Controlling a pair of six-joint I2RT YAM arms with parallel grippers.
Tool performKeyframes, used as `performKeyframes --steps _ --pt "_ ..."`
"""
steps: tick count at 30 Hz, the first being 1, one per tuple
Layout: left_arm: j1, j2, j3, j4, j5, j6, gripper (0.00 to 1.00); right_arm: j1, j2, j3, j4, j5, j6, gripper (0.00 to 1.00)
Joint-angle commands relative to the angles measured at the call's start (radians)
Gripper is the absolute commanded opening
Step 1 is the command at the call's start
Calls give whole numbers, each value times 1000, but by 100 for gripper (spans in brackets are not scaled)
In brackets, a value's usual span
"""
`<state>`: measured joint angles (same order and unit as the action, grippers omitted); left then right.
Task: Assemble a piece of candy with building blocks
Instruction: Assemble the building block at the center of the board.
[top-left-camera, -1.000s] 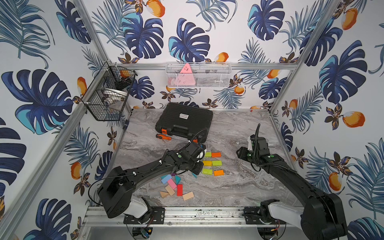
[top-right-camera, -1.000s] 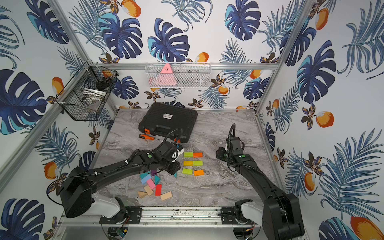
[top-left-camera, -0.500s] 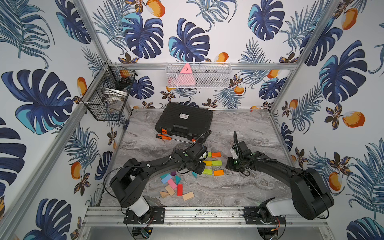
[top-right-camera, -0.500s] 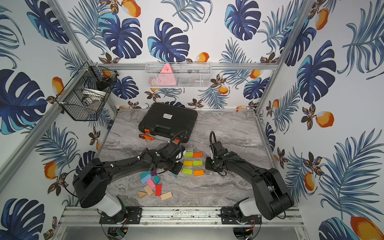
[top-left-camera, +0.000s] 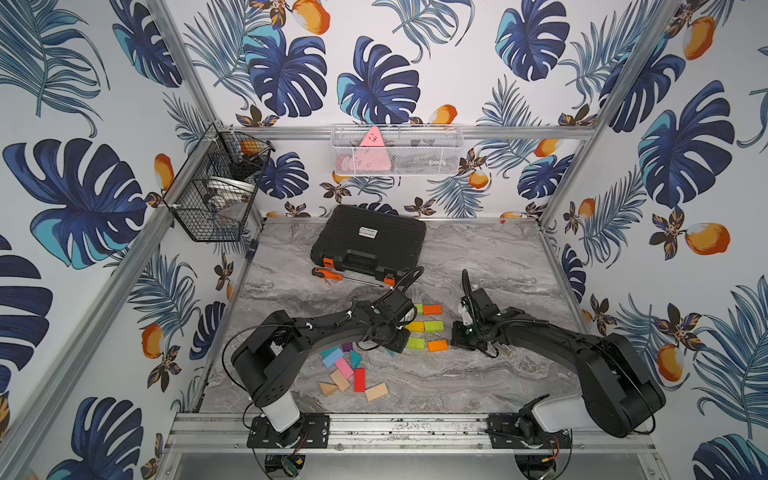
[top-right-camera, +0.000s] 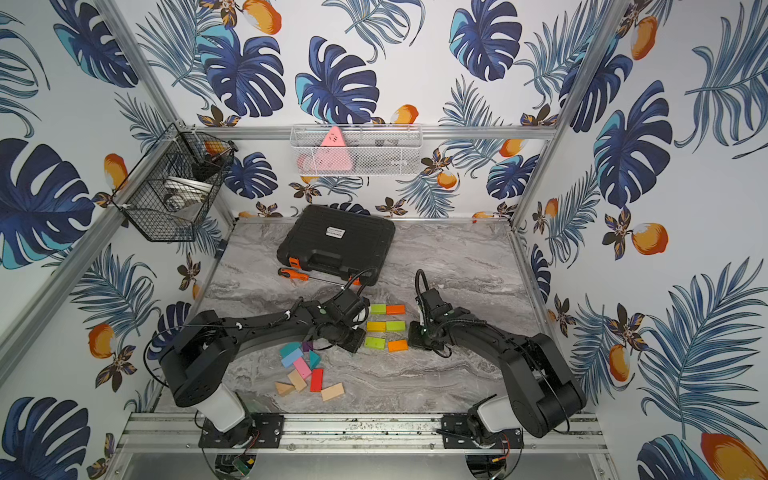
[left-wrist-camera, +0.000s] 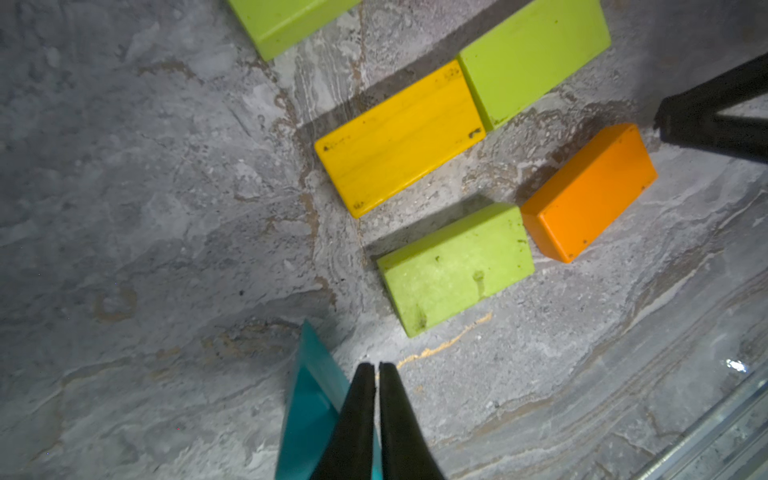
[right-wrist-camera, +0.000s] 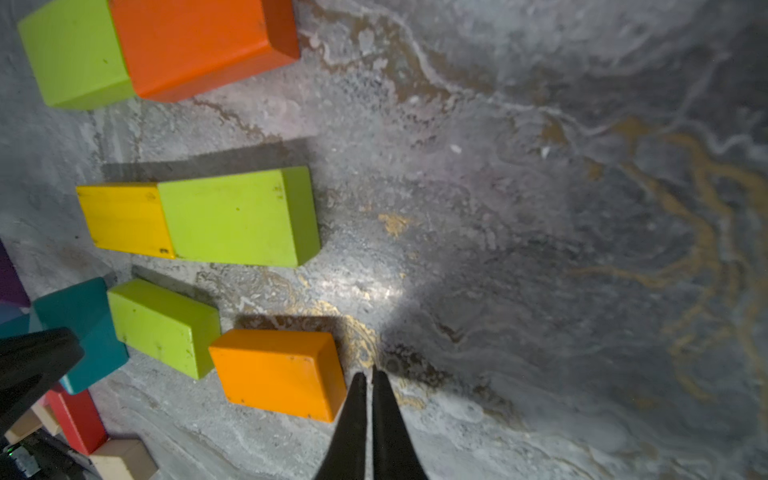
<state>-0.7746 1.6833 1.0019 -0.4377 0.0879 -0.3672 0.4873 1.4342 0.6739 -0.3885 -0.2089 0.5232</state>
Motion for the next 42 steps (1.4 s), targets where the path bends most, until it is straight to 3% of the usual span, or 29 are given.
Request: performKeyframes --steps 1,15,33,42 --pt "2 10 -3 5 -10 -13 12 3 5 -7 19 -33 7 8" --pt "3 32 4 21 6 -18 13 11 39 -36 113 -147 39 6" --pt "2 60 -9 45 -23 -29 13 13 -4 -23 77 -33 20 11" --pt "2 82 -12 67 -28 -47 13 13 45 -37 111 -64 18 11"
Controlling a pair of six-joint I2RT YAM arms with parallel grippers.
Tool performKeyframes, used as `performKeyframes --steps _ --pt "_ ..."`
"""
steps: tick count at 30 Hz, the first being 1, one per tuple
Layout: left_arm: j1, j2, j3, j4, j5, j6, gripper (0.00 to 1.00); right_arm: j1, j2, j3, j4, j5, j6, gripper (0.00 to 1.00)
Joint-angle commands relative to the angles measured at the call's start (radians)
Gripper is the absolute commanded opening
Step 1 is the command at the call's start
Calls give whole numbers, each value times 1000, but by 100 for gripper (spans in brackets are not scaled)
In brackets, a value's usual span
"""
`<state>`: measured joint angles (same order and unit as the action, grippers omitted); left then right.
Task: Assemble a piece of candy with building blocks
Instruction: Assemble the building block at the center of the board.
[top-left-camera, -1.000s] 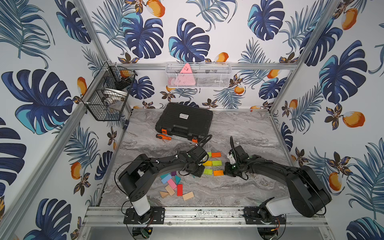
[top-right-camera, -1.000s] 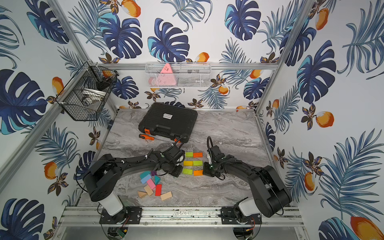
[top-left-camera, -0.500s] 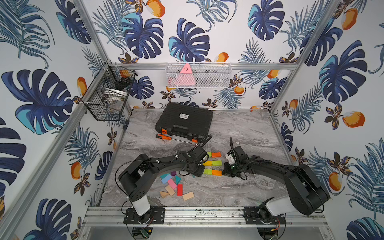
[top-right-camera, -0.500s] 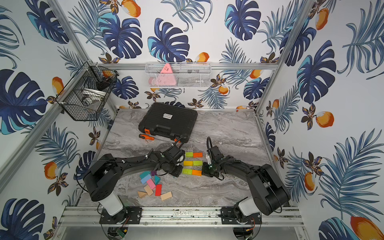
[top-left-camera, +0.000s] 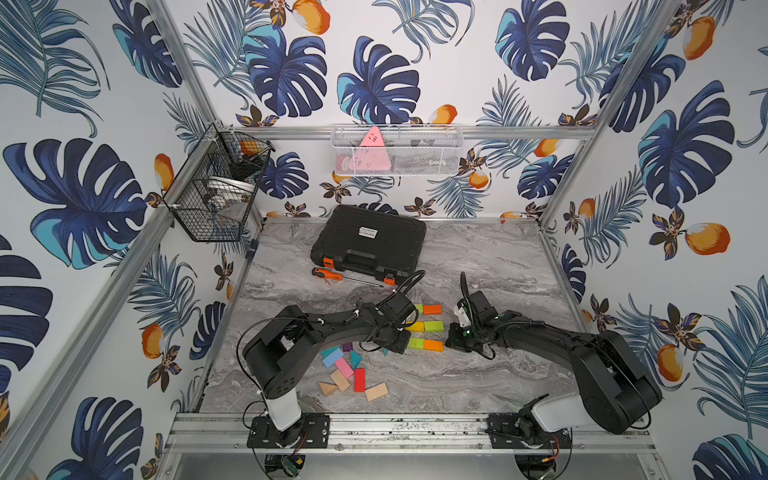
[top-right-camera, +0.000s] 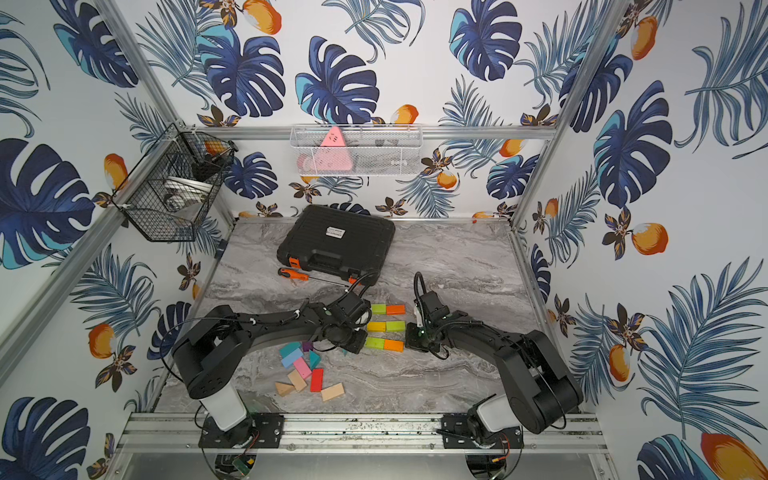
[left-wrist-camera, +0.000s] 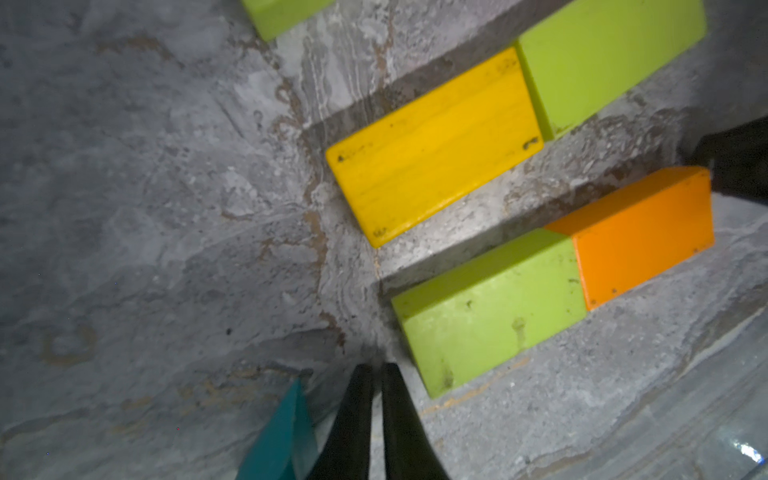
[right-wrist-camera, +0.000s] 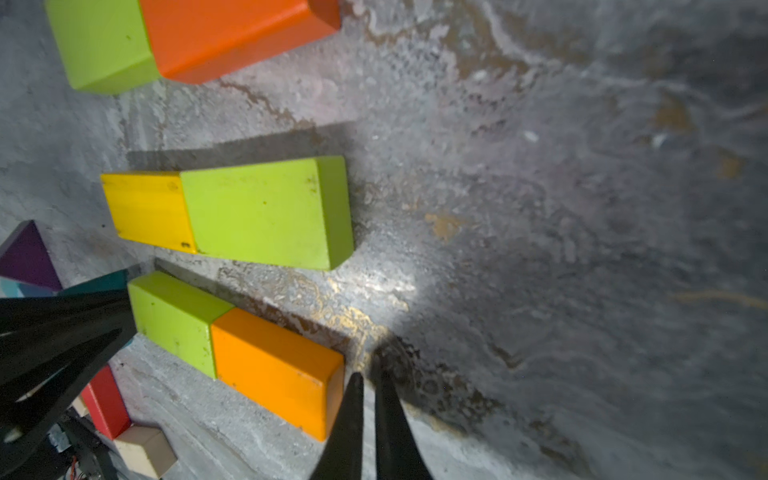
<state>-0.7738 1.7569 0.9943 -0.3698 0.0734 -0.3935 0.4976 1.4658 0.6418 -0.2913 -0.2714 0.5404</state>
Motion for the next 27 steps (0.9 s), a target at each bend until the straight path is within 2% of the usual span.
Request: performKeyframes --steps 1,13,21,27 --pt "2 13 -5 2 -16 -21 13 2 16 -7 14 -3 1 11" --pt "-6 32 -17 30 26 -19 13 2 24 -1 18 -2 -8 11" --pt "-10 22 -39 57 -4 -34 14 2 62 28 33 -7 -14 11" --pt "-11 25 -44 88 17 -48 15 1 66 40 39 1 -17 11"
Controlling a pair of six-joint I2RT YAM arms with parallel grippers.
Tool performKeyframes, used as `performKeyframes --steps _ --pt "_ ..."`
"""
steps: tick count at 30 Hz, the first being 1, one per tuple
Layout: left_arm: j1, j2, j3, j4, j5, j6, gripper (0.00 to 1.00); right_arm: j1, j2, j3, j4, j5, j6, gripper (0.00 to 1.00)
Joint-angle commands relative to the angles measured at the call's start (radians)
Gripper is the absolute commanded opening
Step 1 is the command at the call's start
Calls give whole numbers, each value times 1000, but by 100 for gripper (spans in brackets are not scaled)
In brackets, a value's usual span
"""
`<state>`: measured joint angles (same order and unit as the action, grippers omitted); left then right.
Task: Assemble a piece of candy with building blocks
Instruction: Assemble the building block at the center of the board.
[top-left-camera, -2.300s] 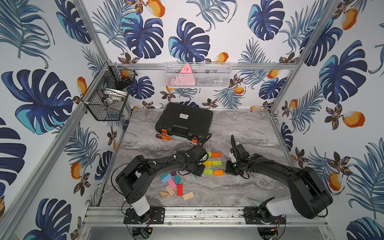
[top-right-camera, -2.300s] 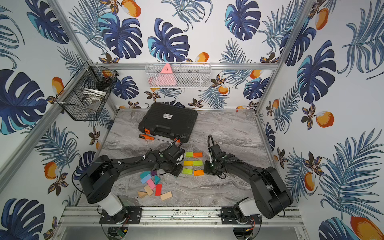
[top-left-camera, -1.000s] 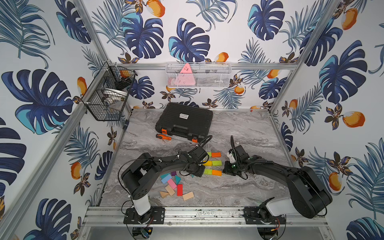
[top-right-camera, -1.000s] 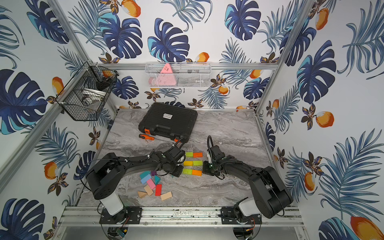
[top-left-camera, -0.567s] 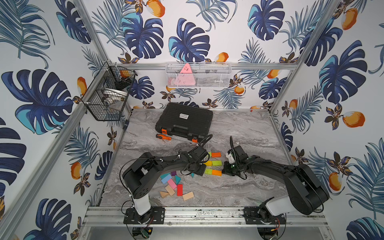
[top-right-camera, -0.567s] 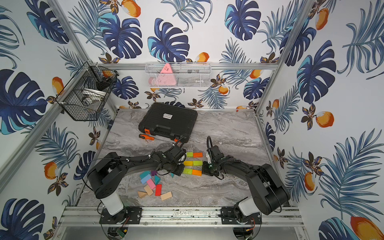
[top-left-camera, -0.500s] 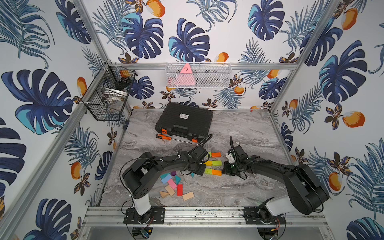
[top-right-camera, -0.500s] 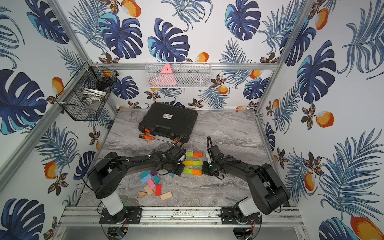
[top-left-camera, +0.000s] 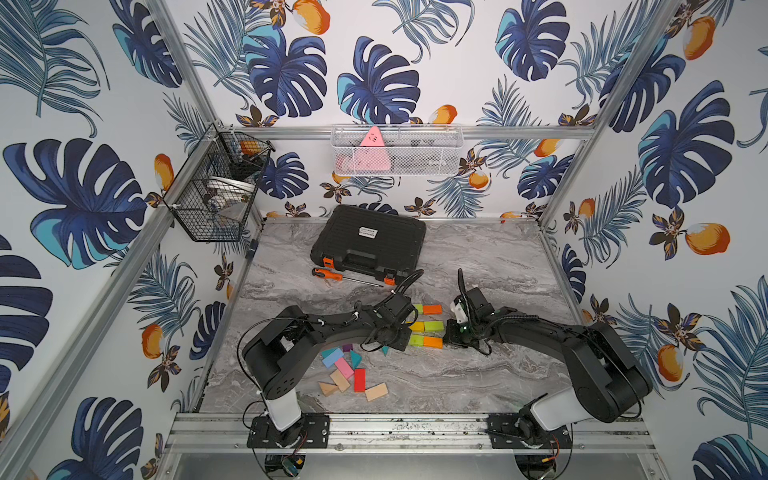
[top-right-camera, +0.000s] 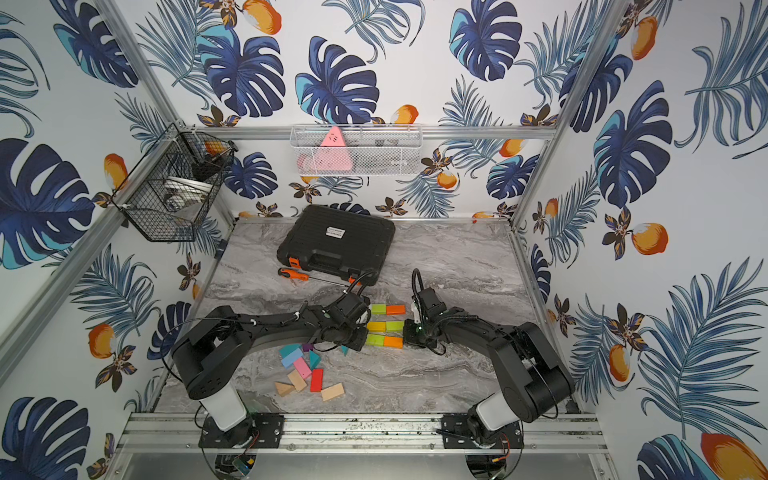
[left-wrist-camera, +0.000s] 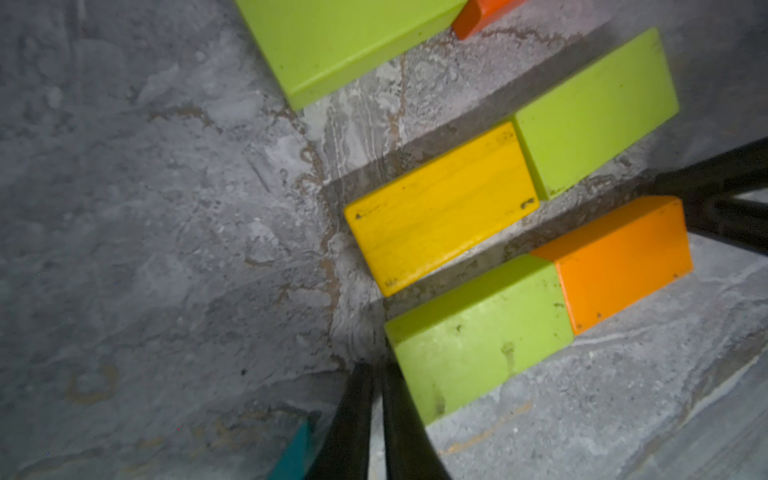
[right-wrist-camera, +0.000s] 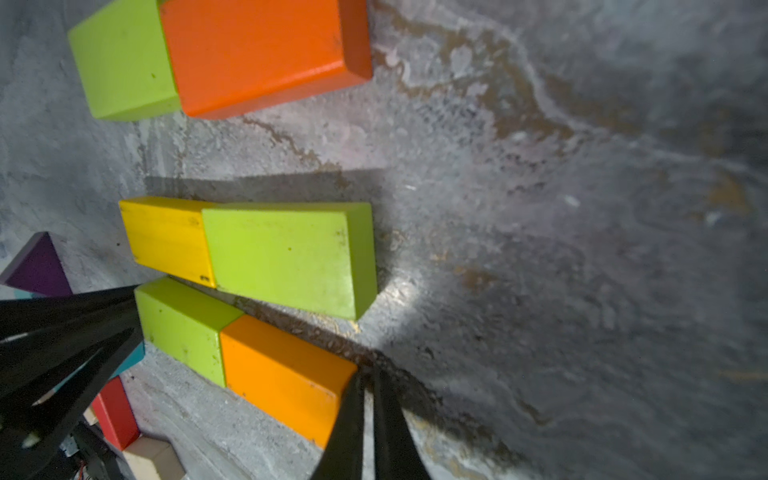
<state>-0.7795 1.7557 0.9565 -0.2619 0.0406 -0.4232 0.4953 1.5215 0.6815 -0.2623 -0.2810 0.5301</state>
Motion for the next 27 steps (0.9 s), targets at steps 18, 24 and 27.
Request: performKeyframes --steps 18,24,27 --pt "-27 71 -1 33 94 -49 15 -16 32 12 23 25 -13 11" --pt "-29 83 0 39 89 -54 15 -22 46 18 28 18 -18 11" --pt "-29 87 1 32 74 -51 15 -23 45 15 34 16 -19 11"
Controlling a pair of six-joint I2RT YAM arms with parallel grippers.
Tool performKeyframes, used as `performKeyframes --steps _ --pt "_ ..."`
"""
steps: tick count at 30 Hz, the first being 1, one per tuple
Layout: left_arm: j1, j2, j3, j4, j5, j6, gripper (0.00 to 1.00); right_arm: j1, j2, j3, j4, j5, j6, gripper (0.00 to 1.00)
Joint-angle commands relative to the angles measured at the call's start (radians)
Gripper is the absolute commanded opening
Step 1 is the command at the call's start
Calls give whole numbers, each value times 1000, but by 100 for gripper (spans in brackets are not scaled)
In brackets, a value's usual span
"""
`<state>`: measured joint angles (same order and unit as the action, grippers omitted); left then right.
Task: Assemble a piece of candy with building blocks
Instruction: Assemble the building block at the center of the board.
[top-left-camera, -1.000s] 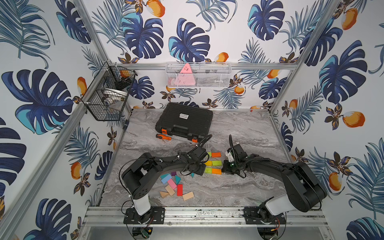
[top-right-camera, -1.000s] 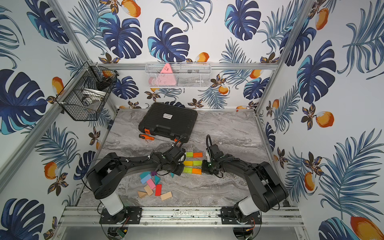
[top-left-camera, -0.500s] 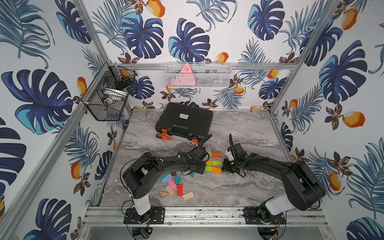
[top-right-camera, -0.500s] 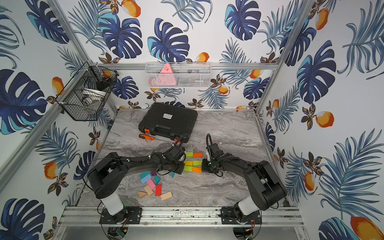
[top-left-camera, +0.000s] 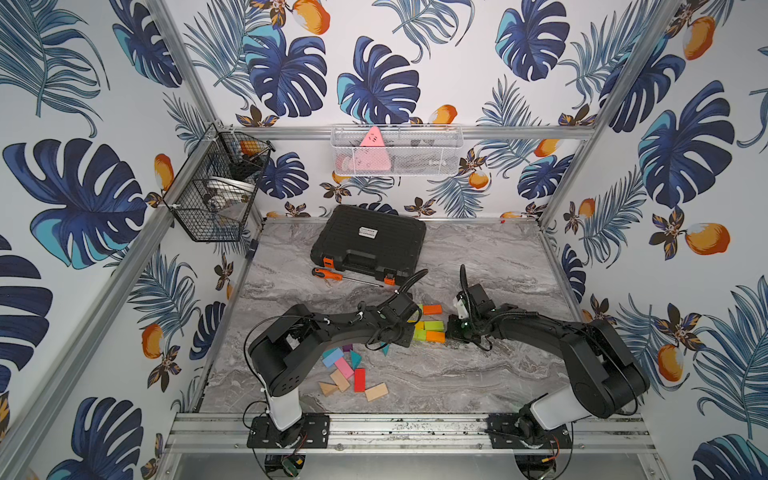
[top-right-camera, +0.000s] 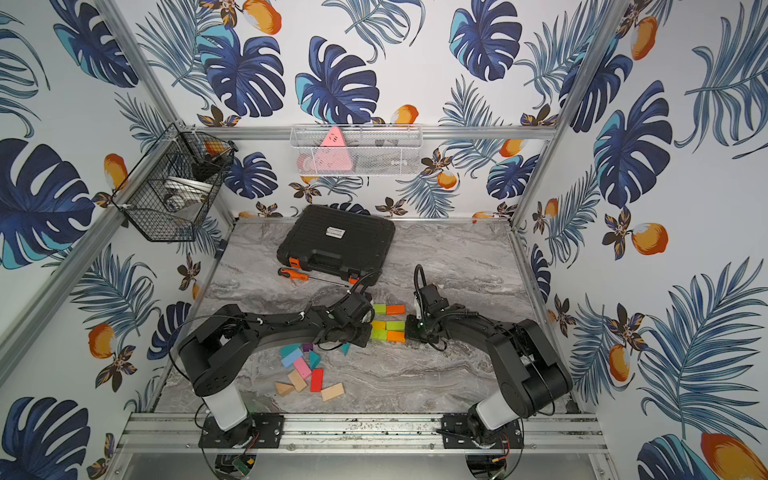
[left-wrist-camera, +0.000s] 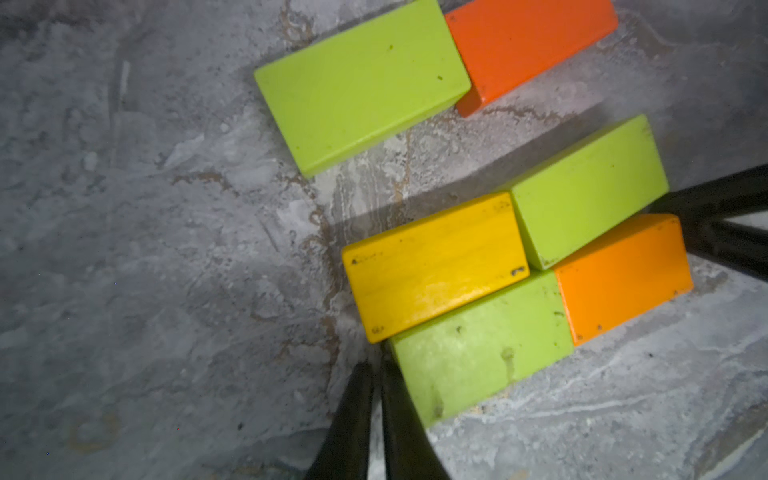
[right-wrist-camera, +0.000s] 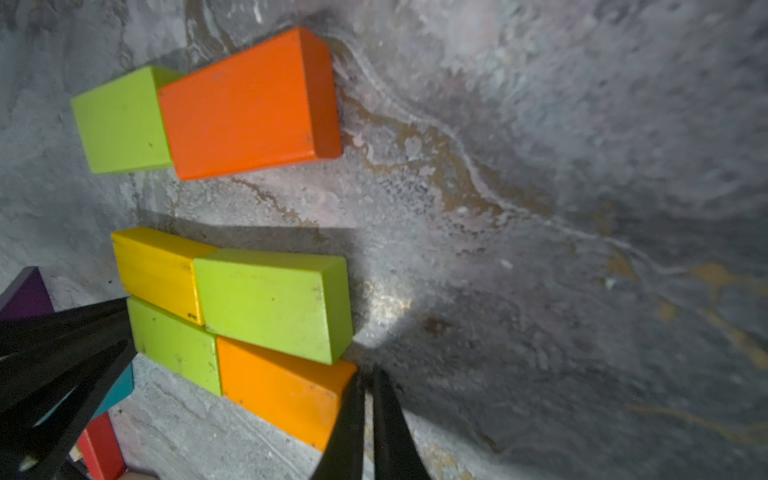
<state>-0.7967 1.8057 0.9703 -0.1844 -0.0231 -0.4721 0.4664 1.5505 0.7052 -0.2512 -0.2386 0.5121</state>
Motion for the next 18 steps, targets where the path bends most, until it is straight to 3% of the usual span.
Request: performKeyframes --steps 1,18 --pt "-12 38 -15 -47 133 -2 15 5 17 -9 24 -28 -1 11" --pt "-12 49 -2 -55 112 -6 15 6 87 18 70 -64 -3 11"
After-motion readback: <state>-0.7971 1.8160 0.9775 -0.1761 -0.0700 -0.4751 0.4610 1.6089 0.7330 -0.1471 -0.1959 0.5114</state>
